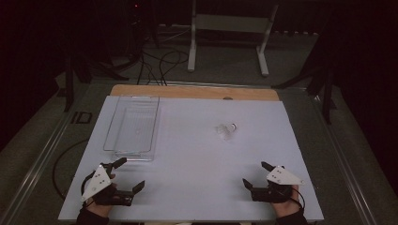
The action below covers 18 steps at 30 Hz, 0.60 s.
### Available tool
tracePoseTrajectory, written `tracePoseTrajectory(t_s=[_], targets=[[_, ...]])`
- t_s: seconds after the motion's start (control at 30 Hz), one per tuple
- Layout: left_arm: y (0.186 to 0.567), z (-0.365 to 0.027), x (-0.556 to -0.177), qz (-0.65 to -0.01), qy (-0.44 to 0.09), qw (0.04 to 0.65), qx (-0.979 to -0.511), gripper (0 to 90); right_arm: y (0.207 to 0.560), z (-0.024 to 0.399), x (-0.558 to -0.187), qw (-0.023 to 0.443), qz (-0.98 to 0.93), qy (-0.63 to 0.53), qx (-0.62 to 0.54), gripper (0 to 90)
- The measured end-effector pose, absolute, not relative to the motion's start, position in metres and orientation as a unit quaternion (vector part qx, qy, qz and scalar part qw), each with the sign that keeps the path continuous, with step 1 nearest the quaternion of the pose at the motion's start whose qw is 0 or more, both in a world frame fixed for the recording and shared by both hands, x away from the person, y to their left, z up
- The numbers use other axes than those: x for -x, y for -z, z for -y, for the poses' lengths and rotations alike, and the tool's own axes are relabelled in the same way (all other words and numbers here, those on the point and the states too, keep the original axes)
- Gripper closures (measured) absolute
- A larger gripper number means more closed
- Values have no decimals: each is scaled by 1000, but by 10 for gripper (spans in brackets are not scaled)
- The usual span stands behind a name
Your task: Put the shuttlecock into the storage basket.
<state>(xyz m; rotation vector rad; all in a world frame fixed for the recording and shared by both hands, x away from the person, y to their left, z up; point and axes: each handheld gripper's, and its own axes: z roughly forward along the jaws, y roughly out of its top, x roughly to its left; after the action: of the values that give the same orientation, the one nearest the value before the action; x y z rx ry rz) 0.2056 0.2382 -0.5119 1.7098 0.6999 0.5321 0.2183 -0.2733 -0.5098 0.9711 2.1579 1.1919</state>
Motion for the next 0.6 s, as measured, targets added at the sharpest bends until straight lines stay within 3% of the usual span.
tracePoseTrajectory(t_s=[0.6], targets=[[512, -234, -207, -293, -221, 570, -735, 2, 510, 271, -216, 260, -789, -430, -353, 83]])
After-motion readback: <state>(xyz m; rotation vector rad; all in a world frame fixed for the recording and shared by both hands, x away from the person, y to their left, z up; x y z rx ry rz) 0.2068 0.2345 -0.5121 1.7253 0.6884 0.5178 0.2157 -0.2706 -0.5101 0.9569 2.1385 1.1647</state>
